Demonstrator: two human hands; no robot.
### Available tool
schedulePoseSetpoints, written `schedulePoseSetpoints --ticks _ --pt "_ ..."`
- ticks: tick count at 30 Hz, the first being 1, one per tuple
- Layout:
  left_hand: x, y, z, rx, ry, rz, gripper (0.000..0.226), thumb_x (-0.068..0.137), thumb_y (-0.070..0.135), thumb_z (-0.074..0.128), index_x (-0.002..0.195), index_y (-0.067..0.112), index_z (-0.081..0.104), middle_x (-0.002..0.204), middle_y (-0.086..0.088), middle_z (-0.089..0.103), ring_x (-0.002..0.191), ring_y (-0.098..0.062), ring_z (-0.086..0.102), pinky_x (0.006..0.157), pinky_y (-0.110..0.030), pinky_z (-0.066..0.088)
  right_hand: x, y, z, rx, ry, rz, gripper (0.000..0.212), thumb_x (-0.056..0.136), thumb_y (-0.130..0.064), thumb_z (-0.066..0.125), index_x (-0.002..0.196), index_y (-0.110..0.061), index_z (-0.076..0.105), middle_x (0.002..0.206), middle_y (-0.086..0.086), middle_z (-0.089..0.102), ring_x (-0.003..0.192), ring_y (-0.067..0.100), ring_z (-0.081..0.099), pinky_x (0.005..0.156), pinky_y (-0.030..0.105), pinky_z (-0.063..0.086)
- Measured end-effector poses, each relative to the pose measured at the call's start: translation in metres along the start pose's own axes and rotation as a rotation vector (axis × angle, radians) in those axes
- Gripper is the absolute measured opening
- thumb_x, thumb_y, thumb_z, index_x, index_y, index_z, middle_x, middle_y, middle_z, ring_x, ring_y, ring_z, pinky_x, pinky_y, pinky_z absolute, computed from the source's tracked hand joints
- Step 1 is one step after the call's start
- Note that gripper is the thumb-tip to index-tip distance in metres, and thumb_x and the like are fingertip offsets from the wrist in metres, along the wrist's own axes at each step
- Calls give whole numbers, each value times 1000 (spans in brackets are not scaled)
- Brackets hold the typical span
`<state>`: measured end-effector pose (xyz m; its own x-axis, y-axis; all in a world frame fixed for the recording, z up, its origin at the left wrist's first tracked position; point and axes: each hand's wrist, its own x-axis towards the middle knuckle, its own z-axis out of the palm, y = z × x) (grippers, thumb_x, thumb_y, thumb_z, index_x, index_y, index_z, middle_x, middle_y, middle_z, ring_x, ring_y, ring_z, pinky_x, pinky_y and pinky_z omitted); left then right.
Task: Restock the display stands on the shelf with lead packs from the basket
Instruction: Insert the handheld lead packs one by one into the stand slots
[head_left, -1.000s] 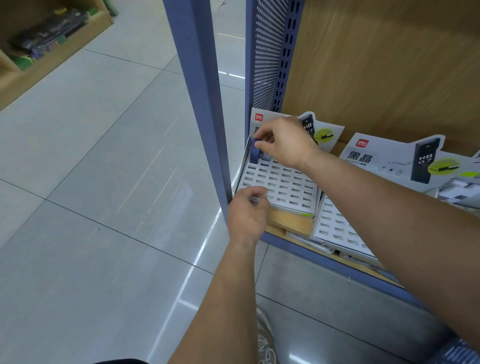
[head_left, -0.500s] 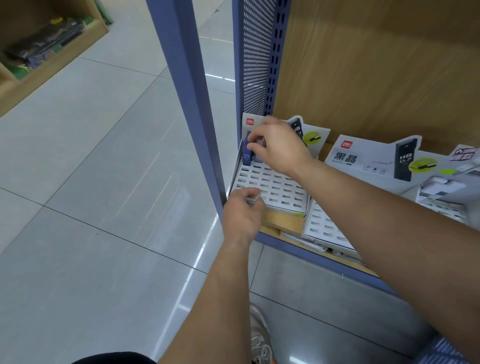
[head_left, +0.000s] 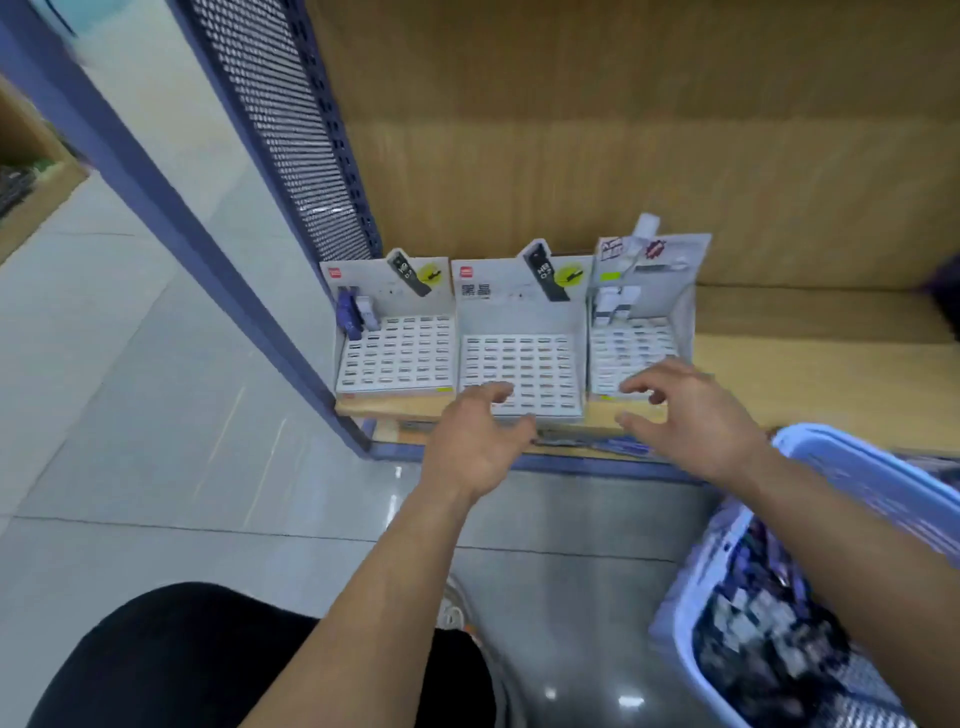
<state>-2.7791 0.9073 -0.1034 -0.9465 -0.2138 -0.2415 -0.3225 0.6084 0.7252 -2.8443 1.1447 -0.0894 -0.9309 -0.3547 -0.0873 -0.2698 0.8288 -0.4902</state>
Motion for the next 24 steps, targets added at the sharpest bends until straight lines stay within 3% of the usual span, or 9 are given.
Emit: schedulePoseSetpoints --ticks 5,10,13,15,17,20,22,24 --pt "-32 73 92 60 -328 135 65 86 50 72 142 25 52 141 5 58 126 -16 56 108 -37 45 -105 102 -35 -33 13 295 31 87 -31 73 116 -20 70 117 4 60 102 25 63 87 31 45" --pt "-66 120 169 194 -492 283 50 95 42 65 140 25 54 136 7 58 114 -16 59 99 -37 50 -180 176 -41 34 91 547 30 90 -28 71 117 -14 69 122 7 60 104 26 62 87 35 49" --pt "-83 118 214 209 -617 262 48 97 37 64 141 23 52 140 5 56 116 -17 58 100 -39 50 -209 206 -21 117 42 685 27 89 -24 69 113 -11 69 116 12 62 104 31 62 84 32 47" --pt "-85 111 245 283 -693 239 53 98 38 63 146 21 47 149 1 50 125 -21 55 105 -41 46 -219 222 -1 195 0 763 38 89 -25 70 124 -11 65 129 15 59 114 32 60 94 35 48" --pt "-84 105 277 362 -767 197 61 99 38 62 151 17 39 156 -4 41 130 -25 51 104 -36 44 -224 235 21 336 -2 848 49 92 -27 68 136 -9 56 136 14 57 115 31 60 93 33 46" --pt "-77 95 320 436 -805 101 72 99 40 60 157 14 27 157 -10 34 129 -29 50 92 -32 42 -216 254 54 460 35 952 57 95 -29 65 146 -12 45 139 15 54 110 31 61 82 28 45" --pt "-69 88 349 461 -780 65 80 97 44 62 158 13 20 162 -12 25 140 -32 39 106 -38 40 -208 269 72 498 37 991 63 95 -28 64 150 -14 38 147 16 44 112 30 59 80 28 44" --pt "-60 82 375 457 -733 48 84 95 45 64 158 13 18 164 -11 18 146 -34 30 116 -47 34 -200 286 86 485 25 1029 69 94 -27 64 153 -13 32 152 17 34 118 34 55 87 30 45"
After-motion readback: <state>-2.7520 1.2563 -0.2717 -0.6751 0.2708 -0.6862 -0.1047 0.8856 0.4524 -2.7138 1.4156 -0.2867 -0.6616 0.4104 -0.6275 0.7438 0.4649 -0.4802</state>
